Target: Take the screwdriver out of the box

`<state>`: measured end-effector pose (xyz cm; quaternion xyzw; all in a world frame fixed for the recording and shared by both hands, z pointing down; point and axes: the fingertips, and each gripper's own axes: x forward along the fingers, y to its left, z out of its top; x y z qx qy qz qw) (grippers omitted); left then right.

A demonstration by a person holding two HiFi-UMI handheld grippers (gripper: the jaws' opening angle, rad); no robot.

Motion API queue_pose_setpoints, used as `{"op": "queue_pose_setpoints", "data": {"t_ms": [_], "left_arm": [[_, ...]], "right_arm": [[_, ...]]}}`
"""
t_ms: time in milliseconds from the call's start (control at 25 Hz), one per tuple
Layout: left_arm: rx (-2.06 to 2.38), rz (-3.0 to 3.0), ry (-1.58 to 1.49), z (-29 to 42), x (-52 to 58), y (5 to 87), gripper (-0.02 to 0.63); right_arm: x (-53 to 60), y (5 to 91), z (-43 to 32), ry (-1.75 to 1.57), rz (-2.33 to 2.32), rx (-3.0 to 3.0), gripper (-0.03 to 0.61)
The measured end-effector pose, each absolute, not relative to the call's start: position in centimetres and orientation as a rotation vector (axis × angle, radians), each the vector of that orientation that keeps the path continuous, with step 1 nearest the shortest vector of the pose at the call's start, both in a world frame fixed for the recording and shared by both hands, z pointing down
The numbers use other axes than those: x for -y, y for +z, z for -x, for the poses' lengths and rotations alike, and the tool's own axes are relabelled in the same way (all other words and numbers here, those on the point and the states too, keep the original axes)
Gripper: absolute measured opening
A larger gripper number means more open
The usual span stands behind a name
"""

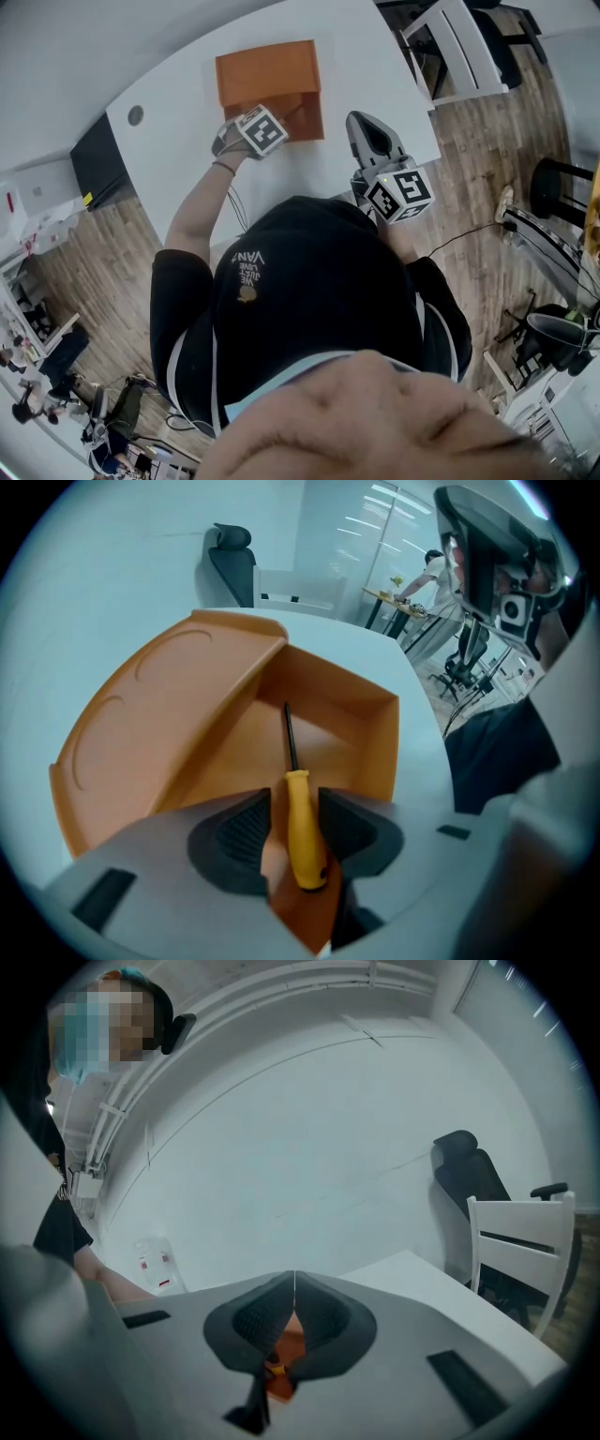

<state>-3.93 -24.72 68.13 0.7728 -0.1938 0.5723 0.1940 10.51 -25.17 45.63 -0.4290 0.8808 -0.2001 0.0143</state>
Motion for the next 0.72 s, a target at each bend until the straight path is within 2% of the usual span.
{"op": "queue_pose_setpoints", "data": {"t_ms": [720], "left_arm": [[0.471,-2.083,1.770,3.9,24.1,69.9,0.137]], "right_arm": [[25.3,45.8,-10.5,-0.633,1.337,-2.739,0.012]]}}
